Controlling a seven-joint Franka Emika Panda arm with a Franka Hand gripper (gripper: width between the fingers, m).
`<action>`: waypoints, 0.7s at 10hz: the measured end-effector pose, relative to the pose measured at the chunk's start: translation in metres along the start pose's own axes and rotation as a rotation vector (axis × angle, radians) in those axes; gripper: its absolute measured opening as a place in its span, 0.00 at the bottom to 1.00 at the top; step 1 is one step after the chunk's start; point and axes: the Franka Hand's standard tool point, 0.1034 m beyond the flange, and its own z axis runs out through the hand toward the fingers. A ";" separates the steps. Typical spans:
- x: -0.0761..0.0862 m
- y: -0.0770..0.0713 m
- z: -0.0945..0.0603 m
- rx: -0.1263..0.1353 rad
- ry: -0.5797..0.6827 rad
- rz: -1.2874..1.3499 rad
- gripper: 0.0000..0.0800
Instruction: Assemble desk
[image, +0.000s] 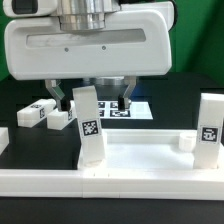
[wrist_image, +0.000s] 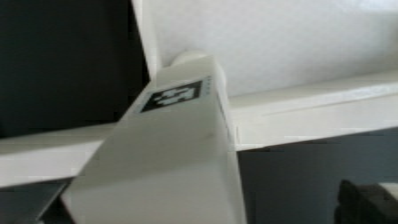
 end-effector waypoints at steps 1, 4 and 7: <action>0.000 0.000 0.000 0.000 0.000 -0.053 0.79; 0.000 0.001 0.000 0.000 0.000 -0.063 0.36; 0.000 0.001 0.000 0.000 0.000 -0.062 0.36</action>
Offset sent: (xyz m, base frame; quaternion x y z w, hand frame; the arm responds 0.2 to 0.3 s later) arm 0.0000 0.0000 0.0000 0.0000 0.0000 0.0000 1.0000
